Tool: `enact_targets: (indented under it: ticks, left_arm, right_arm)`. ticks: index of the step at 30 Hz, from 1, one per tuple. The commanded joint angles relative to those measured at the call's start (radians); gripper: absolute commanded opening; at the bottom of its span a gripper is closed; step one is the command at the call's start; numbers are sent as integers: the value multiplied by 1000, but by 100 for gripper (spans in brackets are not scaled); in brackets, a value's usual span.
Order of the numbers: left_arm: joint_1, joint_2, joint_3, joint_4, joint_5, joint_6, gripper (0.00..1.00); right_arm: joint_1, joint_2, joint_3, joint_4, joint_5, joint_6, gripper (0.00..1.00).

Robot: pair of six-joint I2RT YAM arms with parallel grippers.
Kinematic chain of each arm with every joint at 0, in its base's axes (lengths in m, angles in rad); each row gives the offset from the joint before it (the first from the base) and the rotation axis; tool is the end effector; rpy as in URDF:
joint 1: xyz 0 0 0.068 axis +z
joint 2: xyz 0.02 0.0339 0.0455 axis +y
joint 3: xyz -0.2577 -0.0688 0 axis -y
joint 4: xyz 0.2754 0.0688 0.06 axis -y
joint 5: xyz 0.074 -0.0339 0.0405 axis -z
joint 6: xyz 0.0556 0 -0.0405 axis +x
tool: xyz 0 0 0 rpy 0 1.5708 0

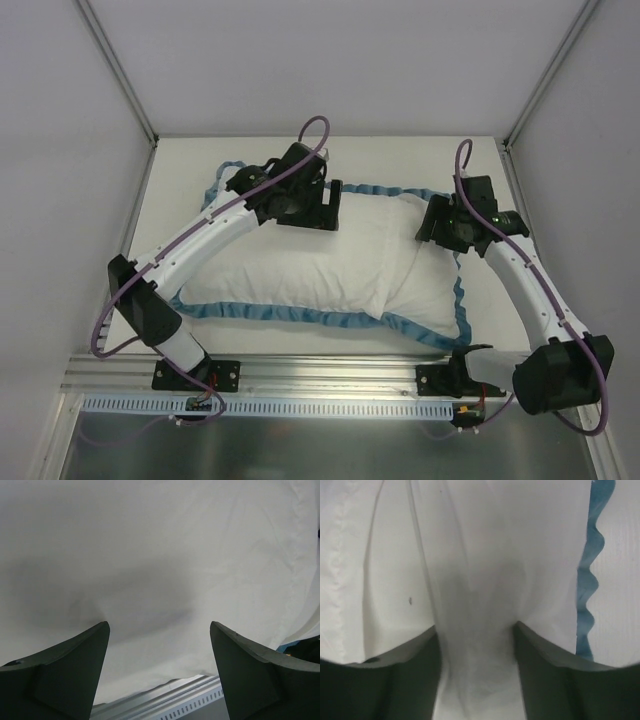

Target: Remove the pillowcase from the pillow

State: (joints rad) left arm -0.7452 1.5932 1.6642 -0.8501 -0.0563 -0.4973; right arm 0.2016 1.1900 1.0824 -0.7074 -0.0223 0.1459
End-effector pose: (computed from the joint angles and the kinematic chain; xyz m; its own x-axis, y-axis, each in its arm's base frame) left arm 0.2876 -0.2611 0.3595 -0.7628 0.0558 -0.6442 0.3228 0.8961 -0.3047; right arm 0.2872 0.0600 0.2885 -0.7367 -0.0022 -0.6762 -0.1092 0.9873 0.1158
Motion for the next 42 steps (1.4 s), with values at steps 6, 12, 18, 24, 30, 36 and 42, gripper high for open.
enact_targets:
  ticks: [6, 12, 18, 24, 30, 36, 42]
  left_arm:
    - [-86, 83, 103, -3, 15, -4, 82]
    - [-169, 218, 290, -41, 12, 17, 81]
    - [-252, 387, 529, -102, -20, 26, 83]
    - [-292, 499, 664, -147, -53, 19, 85]
    - [-304, 576, 680, -150, -96, 39, 85]
    - [-307, 593, 646, -228, -230, 17, 44]
    - [-221, 404, 395, -230, -281, -39, 8]
  right_arm:
    - [-91, -138, -116, 22, 90, 9, 39]
    - [-191, -205, -177, 29, -9, 26, 30]
    - [-197, -240, -246, 71, -100, 78, 1]
    - [-195, -290, -285, 85, -133, 98, 1]
    - [-195, -323, -286, 74, -143, 109, 1]
    - [-194, -339, -285, 46, -117, 95, 1]
    - [-194, -343, -311, 39, -99, 83, 1]
